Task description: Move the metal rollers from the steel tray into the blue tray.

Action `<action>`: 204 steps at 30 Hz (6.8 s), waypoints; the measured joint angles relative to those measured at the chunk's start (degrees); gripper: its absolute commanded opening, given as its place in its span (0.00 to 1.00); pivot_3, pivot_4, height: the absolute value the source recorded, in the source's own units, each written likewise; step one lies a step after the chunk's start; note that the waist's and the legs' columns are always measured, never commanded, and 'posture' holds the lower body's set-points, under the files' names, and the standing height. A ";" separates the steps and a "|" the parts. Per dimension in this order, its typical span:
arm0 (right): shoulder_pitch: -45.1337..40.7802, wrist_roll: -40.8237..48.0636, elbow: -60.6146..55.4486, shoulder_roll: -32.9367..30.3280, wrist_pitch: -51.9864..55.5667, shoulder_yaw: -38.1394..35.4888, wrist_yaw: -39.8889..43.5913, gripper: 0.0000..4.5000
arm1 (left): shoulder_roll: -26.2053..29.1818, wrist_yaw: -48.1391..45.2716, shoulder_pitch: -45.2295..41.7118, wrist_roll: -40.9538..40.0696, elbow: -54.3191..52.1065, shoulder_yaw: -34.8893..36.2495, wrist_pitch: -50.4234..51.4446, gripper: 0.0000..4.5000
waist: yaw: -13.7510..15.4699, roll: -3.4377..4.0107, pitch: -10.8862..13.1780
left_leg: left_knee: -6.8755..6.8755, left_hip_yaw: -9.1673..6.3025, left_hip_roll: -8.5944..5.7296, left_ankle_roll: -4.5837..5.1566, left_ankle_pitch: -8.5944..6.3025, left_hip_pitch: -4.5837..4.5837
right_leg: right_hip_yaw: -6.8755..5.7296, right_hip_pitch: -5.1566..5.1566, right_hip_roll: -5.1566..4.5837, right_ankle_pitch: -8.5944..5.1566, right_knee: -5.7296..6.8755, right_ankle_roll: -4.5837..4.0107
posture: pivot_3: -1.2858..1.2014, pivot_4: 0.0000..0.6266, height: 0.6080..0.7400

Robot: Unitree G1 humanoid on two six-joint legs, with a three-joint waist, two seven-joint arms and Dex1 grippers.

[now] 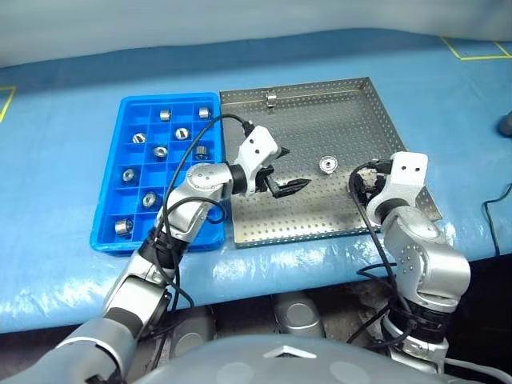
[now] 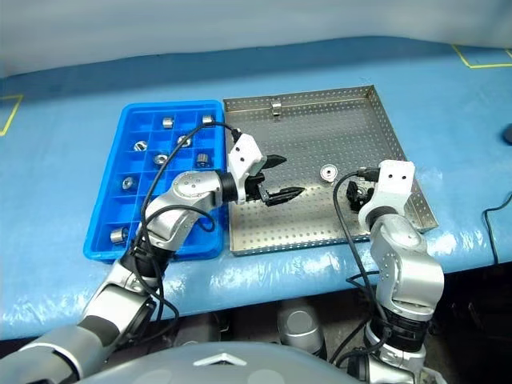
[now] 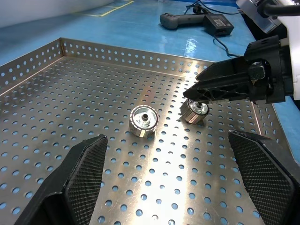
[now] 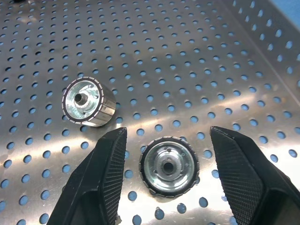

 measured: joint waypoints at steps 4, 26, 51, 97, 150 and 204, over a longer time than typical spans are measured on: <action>-0.08 0.02 4.27 -0.08 -0.55 0.00 -0.75 0.66 | 0.05 0.41 0.17 -0.01 -0.21 0.15 0.34 1.00 | 0.46 0.00 0.00 | 0.00 0.01 0.00 0.00 0.00 0.00 | 0.01 0.00 0.00 0.00 0.00 0.00 | 0.42 0.24 1.00; -2.09 0.32 -1.00 -0.77 -4.37 3.65 -2.72 0.38 | 4.38 2.91 2.53 -2.21 -5.42 7.85 2.83 1.00 | 0.89 0.03 0.00 | 0.02 0.00 0.01 0.00 0.00 0.02 | 0.02 -0.04 0.01 0.01 0.07 0.01 | 0.44 0.24 1.00; -28.10 8.08 24.20 2.62 -12.42 38.49 22.79 0.38 | 26.12 8.69 18.80 -5.13 -22.97 33.29 8.50 1.00 | 9.86 -0.12 0.09 | -0.45 -0.18 0.14 -0.15 0.08 0.06 | -0.18 -0.17 0.08 0.12 0.01 -0.42 | 0.55 0.24 1.00; -4.09 -4.28 -1.87 -3.80 -3.21 16.07 3.45 0.89 | 17.98 10.09 12.31 -6.99 -20.57 19.00 9.71 1.00 | 9.32 -0.22 0.07 | -0.60 -0.16 0.08 -0.44 0.27 0.14 | -0.24 -0.17 0.00 -0.06 0.06 -0.28 | 0.47 0.24 1.00; -20.26 -3.84 39.72 -1.61 -23.81 15.62 4.40 0.42 | 16.66 9.92 12.36 -5.24 -19.86 16.16 8.68 1.00 | 9.27 -0.22 0.07 | -0.60 -0.17 0.05 -0.41 0.29 0.16 | -0.19 -0.13 0.01 0.11 0.11 -0.51 | 0.50 0.24 1.00; -9.88 -6.20 7.63 0.07 -10.26 19.36 -8.04 0.79 | 17.13 6.16 9.96 -4.78 -15.26 16.31 7.40 1.00 | 9.57 -0.33 0.02 | -0.65 -0.20 0.05 -0.45 0.29 0.07 | -0.23 -0.23 -0.02 0.07 0.12 -0.57 | 0.48 0.24 1.00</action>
